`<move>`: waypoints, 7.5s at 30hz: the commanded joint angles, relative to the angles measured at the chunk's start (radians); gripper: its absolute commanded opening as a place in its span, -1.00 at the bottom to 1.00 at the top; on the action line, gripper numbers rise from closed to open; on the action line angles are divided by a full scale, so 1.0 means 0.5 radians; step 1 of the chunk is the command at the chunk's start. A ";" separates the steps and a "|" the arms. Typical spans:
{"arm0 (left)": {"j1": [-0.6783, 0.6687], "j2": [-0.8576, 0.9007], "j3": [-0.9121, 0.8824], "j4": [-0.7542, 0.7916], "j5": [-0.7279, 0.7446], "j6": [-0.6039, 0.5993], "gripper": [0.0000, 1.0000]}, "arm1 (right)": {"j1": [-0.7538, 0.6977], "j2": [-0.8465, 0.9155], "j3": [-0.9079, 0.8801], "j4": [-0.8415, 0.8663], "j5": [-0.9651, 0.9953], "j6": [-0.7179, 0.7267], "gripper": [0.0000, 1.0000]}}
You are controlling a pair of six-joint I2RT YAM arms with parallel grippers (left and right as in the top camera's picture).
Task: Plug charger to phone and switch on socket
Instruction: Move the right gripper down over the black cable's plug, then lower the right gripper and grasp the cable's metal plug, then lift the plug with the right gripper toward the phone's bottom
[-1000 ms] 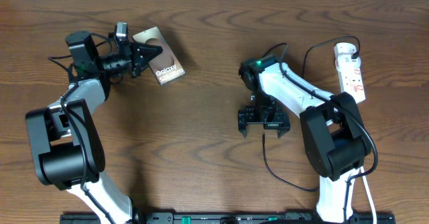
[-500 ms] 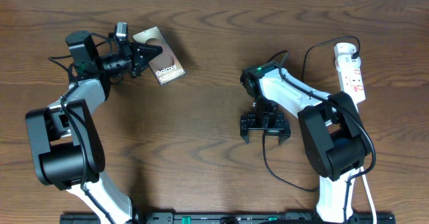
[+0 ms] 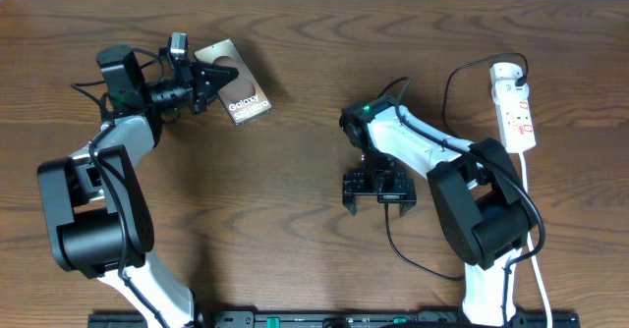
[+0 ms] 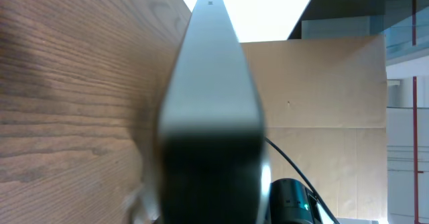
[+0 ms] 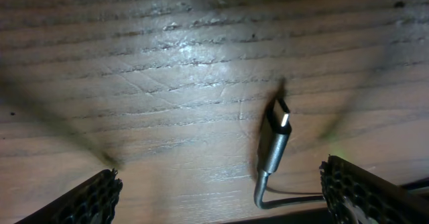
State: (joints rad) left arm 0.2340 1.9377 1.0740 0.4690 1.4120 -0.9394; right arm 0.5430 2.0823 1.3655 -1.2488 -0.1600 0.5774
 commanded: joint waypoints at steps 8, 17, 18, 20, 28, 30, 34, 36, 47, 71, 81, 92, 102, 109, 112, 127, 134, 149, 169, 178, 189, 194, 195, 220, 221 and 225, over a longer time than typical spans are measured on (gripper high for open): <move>0.003 -0.018 0.040 0.016 0.079 -0.002 -0.86 | 0.018 0.017 -0.074 0.163 0.000 0.042 0.90; 0.003 -0.018 0.040 0.016 0.078 -0.002 -0.85 | 0.019 0.016 -0.095 0.182 0.001 0.042 0.89; 0.003 -0.018 0.040 0.016 0.078 -0.002 -0.86 | 0.021 0.016 -0.095 0.182 0.000 0.042 0.88; 0.003 -0.018 0.040 0.016 0.078 -0.002 -0.86 | 0.027 0.016 -0.095 0.183 0.000 0.042 0.82; 0.003 -0.018 0.040 0.015 0.079 -0.002 -0.85 | 0.065 0.016 -0.095 0.195 0.001 0.056 0.56; 0.003 -0.018 0.040 0.016 0.079 -0.002 -0.86 | 0.069 0.016 -0.095 0.202 0.001 0.057 0.47; 0.003 -0.018 0.040 0.016 0.079 -0.002 -0.86 | 0.069 0.016 -0.095 0.226 0.002 0.056 0.44; 0.003 -0.018 0.040 0.016 0.078 -0.002 -0.85 | 0.069 0.016 -0.095 0.241 0.010 0.056 0.43; 0.003 -0.018 0.040 0.016 0.079 -0.002 -0.85 | 0.069 0.016 -0.095 0.313 0.047 0.056 0.02; 0.003 -0.018 0.040 0.016 0.079 -0.001 -0.86 | 0.069 0.016 -0.095 0.456 0.174 0.024 -0.07; 0.003 -0.018 0.040 0.016 0.079 -0.001 -0.86 | 0.069 0.016 -0.095 0.472 0.174 0.024 -0.33; 0.003 -0.018 0.040 0.016 0.079 -0.001 -0.86 | 0.069 0.016 -0.095 0.523 0.173 0.024 -0.56; 0.003 -0.018 0.040 0.016 0.078 -0.001 -0.85 | 0.069 0.016 -0.095 0.563 0.173 0.024 -0.73; 0.003 -0.018 0.040 0.016 0.078 0.000 -0.86 | 0.069 0.016 -0.095 0.563 0.173 0.024 -0.89; 0.003 -0.018 0.040 0.016 0.078 0.005 -0.86 | 0.069 0.016 -0.095 0.563 0.173 0.024 -0.90; 0.003 -0.018 0.040 0.016 0.079 0.005 -0.85 | 0.069 0.016 -0.095 0.574 0.172 0.024 -0.73; 0.003 -0.018 0.040 0.016 0.079 0.005 -0.86 | 0.069 0.016 -0.095 0.542 0.172 0.025 -0.54; 0.003 -0.018 0.040 0.016 0.079 0.005 -0.86 | 0.105 0.016 -0.095 0.481 0.158 0.058 -0.31; 0.003 -0.018 0.040 0.016 0.079 0.005 -0.86 | 0.107 0.016 -0.095 0.525 0.158 0.072 -0.98; 0.003 -0.018 0.040 0.016 0.079 0.005 -0.86 | 0.107 0.016 -0.089 0.555 0.158 0.071 -0.98; 0.003 -0.018 0.040 0.016 0.079 0.005 -0.85 | 0.101 -0.016 0.116 0.511 0.159 0.008 -0.98; 0.003 -0.018 0.040 0.016 0.079 0.005 -0.86 | 0.086 -0.053 0.362 0.382 0.158 -0.089 -0.98; 0.003 -0.018 0.040 0.016 0.079 0.004 -0.85 | 0.086 -0.064 0.428 0.346 0.157 -0.115 -0.98; 0.016 -0.019 0.040 0.769 0.154 -0.626 -0.86 | -0.146 -0.294 1.073 0.049 -2.070 -1.316 -0.99; 0.016 -0.019 0.040 0.840 0.144 -0.691 -0.86 | -0.156 -0.294 1.073 0.050 -2.074 -1.324 -0.98; 0.016 -0.019 0.040 1.070 0.104 -0.888 -0.85 | -0.179 -0.288 1.072 0.051 -2.075 -1.368 -0.98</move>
State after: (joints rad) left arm 0.2356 1.9377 1.0752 0.9665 1.4605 -1.2644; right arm 0.4622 1.9423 1.8935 -1.2198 -1.0988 -0.0353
